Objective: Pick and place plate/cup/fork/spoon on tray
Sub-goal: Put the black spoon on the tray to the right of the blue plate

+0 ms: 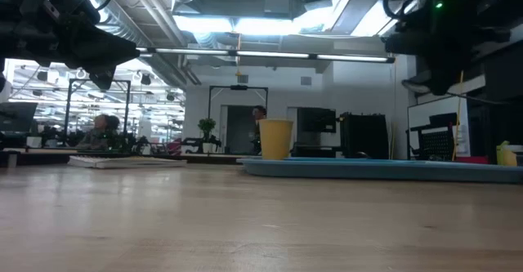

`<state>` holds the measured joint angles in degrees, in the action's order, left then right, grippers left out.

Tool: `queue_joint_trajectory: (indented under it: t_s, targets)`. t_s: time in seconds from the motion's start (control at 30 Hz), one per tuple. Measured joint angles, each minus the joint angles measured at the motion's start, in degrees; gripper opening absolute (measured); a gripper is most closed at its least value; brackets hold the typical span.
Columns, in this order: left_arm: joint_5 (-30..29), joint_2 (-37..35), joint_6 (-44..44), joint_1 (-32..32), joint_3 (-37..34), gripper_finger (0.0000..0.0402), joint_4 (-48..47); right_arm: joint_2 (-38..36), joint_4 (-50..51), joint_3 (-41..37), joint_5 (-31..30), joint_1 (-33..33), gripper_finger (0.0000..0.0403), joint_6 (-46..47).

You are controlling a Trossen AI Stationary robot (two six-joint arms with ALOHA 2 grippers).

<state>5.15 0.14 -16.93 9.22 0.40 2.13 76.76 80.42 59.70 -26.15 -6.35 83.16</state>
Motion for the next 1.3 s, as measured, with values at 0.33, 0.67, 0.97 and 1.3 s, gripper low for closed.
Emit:
queue_joint_trajectory:
  t_s: [0.33,0.67,0.97,1.3]
  targets:
    - [0.01,0.02,0.00,0.00,0.00,0.0059,0.00,-0.27,-8.17,-1.01,-0.09,17.89,0.0003,-19.76]
    - [0.02,0.00,0.02,0.01,0.00,0.0059,0.00,-3.51,-28.06,-17.41,9.92,33.56,0.0003,-35.71]
    - [0.00,0.02,0.00,0.01,0.00,0.0059,0.00,-4.75,-34.03,-21.66,10.68,42.72,0.0004,-39.39]
    - [0.01,0.02,0.00,-0.01,0.01,0.0059,0.00,-4.73,-44.73,-29.09,12.46,47.74,0.0005,-41.47]
